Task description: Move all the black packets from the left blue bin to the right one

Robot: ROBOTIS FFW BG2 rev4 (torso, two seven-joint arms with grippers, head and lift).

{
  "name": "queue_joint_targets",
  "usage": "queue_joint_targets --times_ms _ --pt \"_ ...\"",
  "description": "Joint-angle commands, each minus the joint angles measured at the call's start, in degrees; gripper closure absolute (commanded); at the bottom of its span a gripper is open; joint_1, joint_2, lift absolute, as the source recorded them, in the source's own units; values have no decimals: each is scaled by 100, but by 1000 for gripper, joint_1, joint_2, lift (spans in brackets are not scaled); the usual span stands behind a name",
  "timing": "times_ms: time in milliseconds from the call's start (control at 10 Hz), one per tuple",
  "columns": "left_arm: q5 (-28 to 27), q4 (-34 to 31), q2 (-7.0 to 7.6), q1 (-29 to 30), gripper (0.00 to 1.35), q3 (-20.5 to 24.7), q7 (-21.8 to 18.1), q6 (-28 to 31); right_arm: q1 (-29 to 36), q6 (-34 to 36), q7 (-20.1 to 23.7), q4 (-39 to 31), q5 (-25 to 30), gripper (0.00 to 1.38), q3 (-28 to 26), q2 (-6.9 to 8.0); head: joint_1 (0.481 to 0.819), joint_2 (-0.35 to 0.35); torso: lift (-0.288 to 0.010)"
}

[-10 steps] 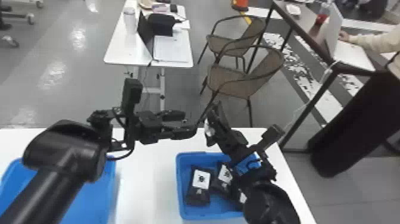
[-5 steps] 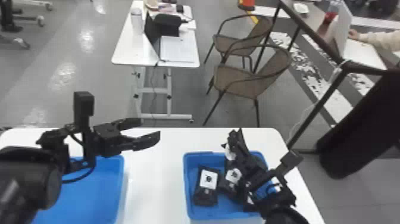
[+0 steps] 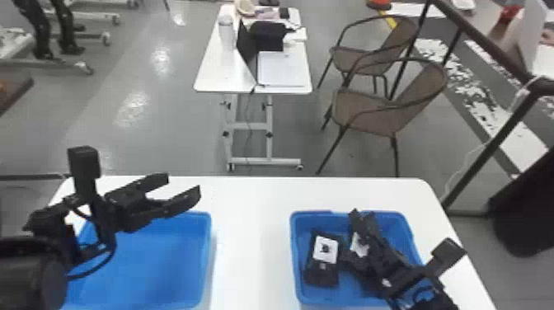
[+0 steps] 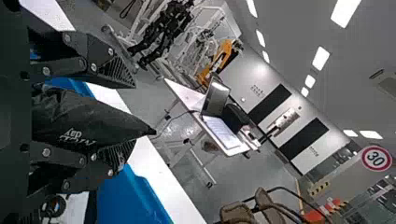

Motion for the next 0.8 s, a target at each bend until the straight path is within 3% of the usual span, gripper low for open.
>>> queue_joint_targets --times_ms 0,200,300,400,500,600,700 --pt "-225 -184 -8 125 -1 265 23 -287 -17 -140 -9 -83 234 50 -202 75 695 -48 0" --pt "-348 -184 1 301 147 379 31 -507 -8 -131 -9 -258 586 170 -440 75 695 -38 0" --pt "-480 -210 -34 380 128 388 40 -656 97 -219 -9 -417 683 182 -440 75 695 -39 0" --pt "-787 -359 -96 494 128 449 49 -841 379 -509 -114 -909 1148 182 -528 75 695 -40 0" --pt "-1068 -421 -245 723 134 608 119 -1430 800 -993 -378 -1427 1562 182 -572 75 695 -45 0" --pt "-1200 -377 -491 1092 134 977 172 -2686 1090 -1713 -527 -1665 1975 182 -580 75 695 -57 0" --pt "-1218 -377 -729 1391 134 1258 216 -3108 1433 -2118 -782 -1999 2564 182 -668 75 695 -60 0"
